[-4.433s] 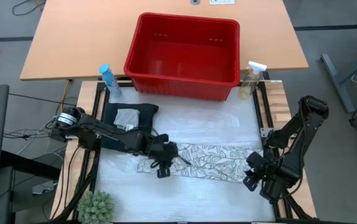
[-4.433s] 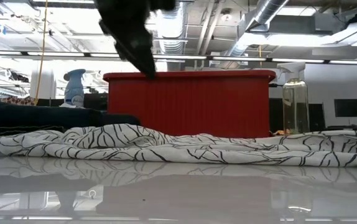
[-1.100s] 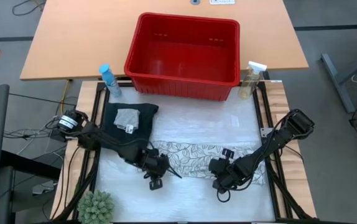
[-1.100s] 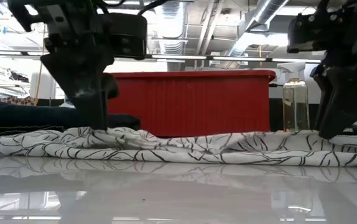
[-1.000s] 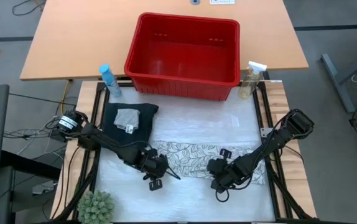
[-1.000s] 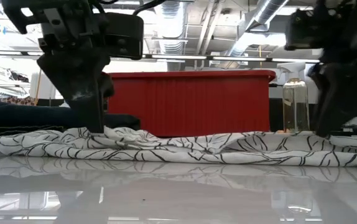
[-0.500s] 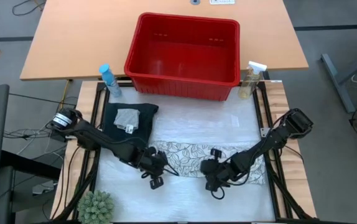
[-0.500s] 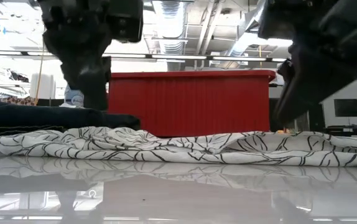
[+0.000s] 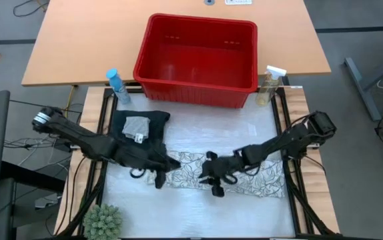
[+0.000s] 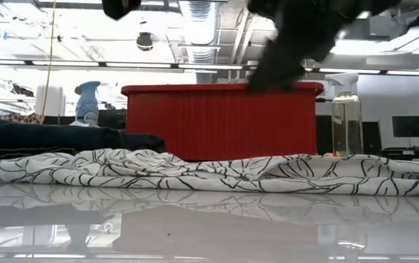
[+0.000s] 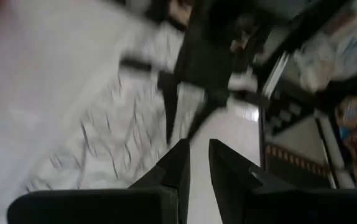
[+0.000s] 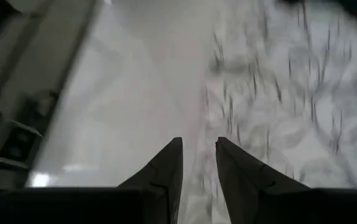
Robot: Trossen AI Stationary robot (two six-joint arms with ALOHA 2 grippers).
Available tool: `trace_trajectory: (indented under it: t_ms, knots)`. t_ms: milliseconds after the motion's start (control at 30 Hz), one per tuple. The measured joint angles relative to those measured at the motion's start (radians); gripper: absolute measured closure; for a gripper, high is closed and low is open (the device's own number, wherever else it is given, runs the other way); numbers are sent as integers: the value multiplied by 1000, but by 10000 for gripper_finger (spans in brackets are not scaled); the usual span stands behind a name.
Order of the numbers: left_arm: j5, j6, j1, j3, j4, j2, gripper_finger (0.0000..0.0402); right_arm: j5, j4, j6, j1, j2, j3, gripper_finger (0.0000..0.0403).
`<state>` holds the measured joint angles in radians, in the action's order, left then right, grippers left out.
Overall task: Fold Laundry from Bin
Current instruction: Fold the white patterned shirt
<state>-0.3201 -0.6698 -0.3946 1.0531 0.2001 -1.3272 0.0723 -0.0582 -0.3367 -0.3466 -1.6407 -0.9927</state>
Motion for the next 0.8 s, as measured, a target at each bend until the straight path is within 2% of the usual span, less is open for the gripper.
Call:
trace_trajectory:
  t_ms: [133, 367, 533, 667, 800]
  knots:
    - [-97, 72, -3, 0, -17, 100, 355, -93, 133, 89, 61, 37, 0, 281]
    - [-242, 179, -17, 0, -37, 241, 355, -95, 321, 240, 164, 93, 0, 281]
    - [-263, 261, -32, 0, -35, 297, 355, -93, 443, 277, 229, 104, -1, 281]
    - [-264, 331, -35, 0, -32, 315, 355, -92, 546, 126, 260, 112, -1, 281]
    - [-230, 377, -34, 0, -29, 319, 355, -95, 601, -120, 279, 124, -1, 281]
